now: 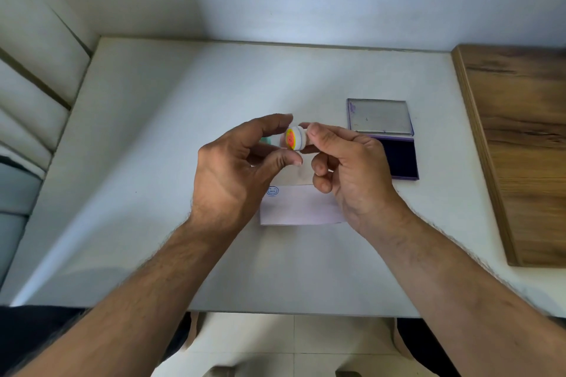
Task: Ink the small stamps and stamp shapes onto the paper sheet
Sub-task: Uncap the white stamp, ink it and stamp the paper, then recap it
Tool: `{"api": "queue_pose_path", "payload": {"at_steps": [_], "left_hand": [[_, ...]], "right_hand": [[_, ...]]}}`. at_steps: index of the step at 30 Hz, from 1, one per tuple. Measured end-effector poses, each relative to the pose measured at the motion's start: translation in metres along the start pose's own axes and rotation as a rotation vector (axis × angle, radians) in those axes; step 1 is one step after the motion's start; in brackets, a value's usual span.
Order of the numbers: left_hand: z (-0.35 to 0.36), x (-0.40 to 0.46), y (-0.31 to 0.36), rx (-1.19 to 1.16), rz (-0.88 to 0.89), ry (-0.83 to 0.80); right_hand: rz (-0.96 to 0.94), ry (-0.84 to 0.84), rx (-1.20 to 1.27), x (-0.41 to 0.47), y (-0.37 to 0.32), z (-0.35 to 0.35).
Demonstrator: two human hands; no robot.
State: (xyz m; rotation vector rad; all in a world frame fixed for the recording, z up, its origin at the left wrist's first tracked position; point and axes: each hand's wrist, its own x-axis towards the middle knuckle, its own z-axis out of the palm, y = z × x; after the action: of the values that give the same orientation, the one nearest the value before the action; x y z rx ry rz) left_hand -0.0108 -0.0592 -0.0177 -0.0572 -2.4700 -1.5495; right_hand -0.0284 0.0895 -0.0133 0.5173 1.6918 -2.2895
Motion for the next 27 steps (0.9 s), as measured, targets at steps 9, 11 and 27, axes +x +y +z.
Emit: {"api": "queue_pose_path", "payload": {"at_steps": [9,11,27], "left_hand": [[-0.0014,-0.0001,0.0006,-0.016,0.125,-0.016],[-0.0020,0.0004,-0.0002,-0.014,0.139,-0.021],[-0.0019,0.0004,-0.0009,-0.064,0.031,-0.010]], "right_hand": [[0.030,-0.009,-0.120,-0.0016,-0.0018,0.0021],[0.038,-0.024,-0.131,-0.0019,-0.0006,0.0024],[0.066,-0.049,-0.032,0.0009,0.0027,0.0017]]}}
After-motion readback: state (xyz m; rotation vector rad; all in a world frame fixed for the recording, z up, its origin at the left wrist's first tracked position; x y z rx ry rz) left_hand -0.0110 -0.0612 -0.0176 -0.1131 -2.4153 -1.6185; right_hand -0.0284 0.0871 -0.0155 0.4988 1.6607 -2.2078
